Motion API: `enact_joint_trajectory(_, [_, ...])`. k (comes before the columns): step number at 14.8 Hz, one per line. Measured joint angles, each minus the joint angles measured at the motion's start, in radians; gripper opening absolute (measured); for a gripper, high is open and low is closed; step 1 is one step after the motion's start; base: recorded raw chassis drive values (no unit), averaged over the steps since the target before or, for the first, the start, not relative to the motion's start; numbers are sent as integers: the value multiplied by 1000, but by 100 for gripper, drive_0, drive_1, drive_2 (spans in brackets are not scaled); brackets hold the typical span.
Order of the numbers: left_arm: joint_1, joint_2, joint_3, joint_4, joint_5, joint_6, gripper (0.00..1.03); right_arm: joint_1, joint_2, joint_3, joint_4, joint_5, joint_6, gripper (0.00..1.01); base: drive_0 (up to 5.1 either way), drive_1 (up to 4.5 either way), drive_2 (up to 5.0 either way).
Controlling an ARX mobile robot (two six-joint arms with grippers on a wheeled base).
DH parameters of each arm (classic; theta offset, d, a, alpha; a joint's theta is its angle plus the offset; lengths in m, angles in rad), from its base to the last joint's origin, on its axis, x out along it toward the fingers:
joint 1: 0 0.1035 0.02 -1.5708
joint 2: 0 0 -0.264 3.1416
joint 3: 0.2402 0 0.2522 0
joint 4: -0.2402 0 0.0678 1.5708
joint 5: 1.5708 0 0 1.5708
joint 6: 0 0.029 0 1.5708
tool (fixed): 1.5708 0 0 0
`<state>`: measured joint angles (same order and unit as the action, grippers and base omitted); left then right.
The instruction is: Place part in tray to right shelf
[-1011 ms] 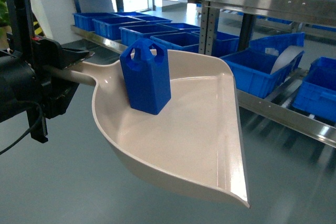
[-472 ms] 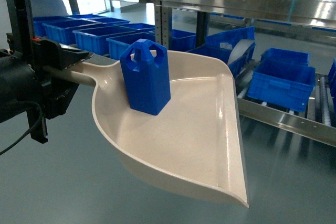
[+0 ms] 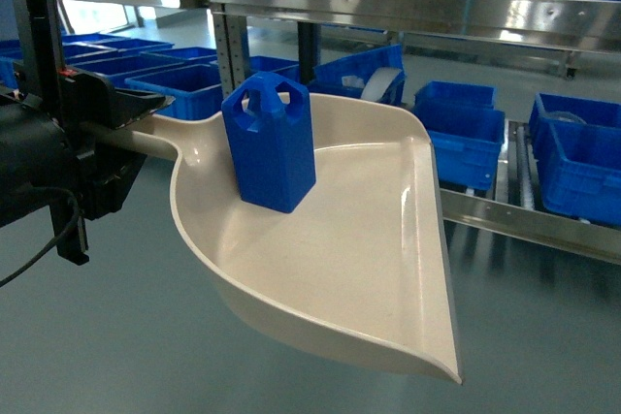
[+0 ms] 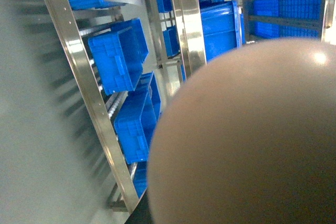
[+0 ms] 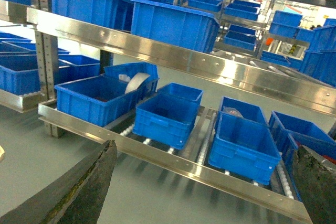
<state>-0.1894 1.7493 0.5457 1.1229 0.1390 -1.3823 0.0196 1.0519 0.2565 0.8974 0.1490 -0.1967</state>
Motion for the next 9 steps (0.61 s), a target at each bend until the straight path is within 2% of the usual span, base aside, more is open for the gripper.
enact_joint_trajectory(9, [2,0,0,1,-1,0,17,0,0,0,0,0,0,98,-160,-160,-160])
